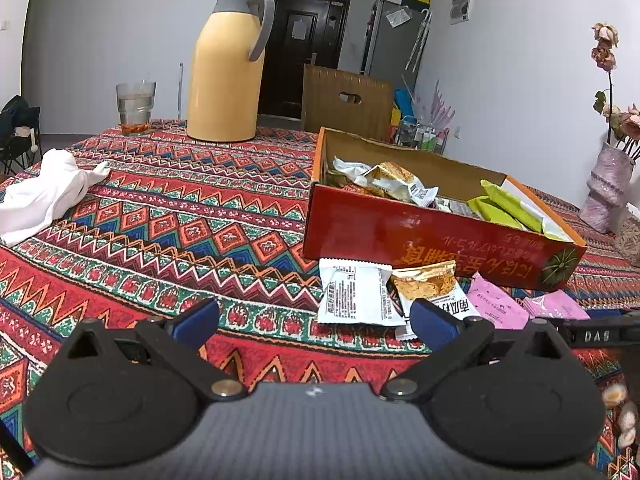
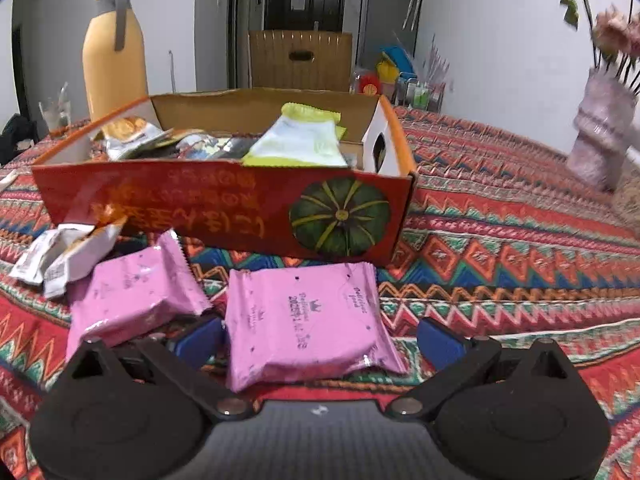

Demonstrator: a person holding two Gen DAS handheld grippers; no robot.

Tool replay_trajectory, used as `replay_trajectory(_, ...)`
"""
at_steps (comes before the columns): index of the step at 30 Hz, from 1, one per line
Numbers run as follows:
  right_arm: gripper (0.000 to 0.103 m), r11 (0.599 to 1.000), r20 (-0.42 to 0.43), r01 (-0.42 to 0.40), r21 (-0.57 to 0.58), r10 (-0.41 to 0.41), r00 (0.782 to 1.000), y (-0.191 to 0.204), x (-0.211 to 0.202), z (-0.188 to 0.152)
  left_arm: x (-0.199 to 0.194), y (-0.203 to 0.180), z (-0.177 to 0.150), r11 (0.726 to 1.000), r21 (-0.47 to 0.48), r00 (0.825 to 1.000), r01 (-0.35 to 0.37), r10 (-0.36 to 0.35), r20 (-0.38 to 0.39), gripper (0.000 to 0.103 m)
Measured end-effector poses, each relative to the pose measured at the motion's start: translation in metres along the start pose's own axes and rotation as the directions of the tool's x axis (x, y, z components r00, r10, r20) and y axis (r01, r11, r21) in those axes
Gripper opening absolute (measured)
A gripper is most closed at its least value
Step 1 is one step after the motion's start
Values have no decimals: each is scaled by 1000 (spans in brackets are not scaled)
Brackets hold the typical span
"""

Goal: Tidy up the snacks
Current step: 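Grasp a pink snack packet with the right tool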

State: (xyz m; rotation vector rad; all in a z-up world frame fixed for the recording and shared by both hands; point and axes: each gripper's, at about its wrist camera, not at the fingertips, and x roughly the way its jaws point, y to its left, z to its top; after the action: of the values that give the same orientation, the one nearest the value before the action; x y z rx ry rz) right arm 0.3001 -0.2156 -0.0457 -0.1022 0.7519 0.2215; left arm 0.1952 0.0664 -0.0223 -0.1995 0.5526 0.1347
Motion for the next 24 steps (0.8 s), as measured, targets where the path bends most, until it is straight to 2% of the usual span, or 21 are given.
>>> replay_trajectory(1, 103, 1000, -3, -19, 18, 19, 1000, -3, 3, 1, 1, 0, 0, 1000, 1, 1000, -1, 1, -4, 103)
replay_trajectory(11, 103, 1000, 14, -28, 12, 28, 1000, -4, 8, 1, 4, -3, -1, 1000, 23, 1000, -17, 17, -22, 103)
replay_trajectory(13, 99, 999, 25, -42, 9, 42, 999, -4, 7, 0, 5, -4, -1, 1000, 24, 999, -20, 21, -27, 103)
replay_trajectory(15, 83, 998, 45, -55, -4, 56, 997, -2, 3, -2, 6, -4, -2, 999, 28, 999, -24, 25, -30, 103)
replay_trajectory(18, 69, 997, 69, -71, -29, 73, 995, 2, -3, -3, 7, -5, -2, 999, 32, 999, -31, 32, -33, 103)
replay_trajectory(24, 65, 997, 126, -74, -23, 76, 989, 3, -15, -7, 8, -6, -2, 998, 33, 998, -48, 49, -35, 103)
